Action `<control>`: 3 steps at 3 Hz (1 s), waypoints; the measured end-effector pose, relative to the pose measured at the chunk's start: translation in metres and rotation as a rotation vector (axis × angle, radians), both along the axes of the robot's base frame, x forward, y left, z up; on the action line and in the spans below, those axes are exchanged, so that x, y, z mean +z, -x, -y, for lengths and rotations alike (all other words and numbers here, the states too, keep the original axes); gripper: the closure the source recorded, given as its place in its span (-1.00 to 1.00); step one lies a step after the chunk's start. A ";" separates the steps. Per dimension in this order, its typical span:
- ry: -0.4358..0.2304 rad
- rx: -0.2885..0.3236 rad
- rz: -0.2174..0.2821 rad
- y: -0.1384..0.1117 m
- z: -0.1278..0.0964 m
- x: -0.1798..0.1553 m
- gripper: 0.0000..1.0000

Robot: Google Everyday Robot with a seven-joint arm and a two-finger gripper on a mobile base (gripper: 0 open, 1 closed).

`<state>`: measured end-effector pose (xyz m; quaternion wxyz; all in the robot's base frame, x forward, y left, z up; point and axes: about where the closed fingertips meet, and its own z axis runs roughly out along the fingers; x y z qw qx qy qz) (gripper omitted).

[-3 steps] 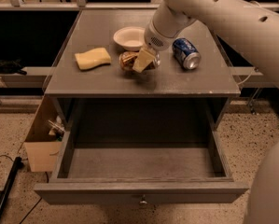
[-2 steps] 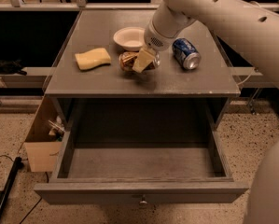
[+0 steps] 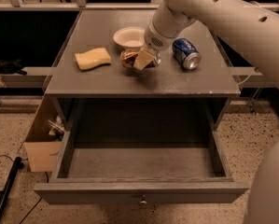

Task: Pick orange can from top drawer and place on counter

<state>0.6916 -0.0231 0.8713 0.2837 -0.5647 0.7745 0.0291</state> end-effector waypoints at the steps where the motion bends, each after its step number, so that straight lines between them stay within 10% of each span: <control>1: 0.000 0.000 0.000 0.000 0.000 0.000 -0.91; 3: 0.000 0.001 -0.001 0.000 -0.001 -0.001 -1.00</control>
Offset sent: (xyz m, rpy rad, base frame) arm 0.0000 0.0000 0.0000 0.0000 0.0000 0.0000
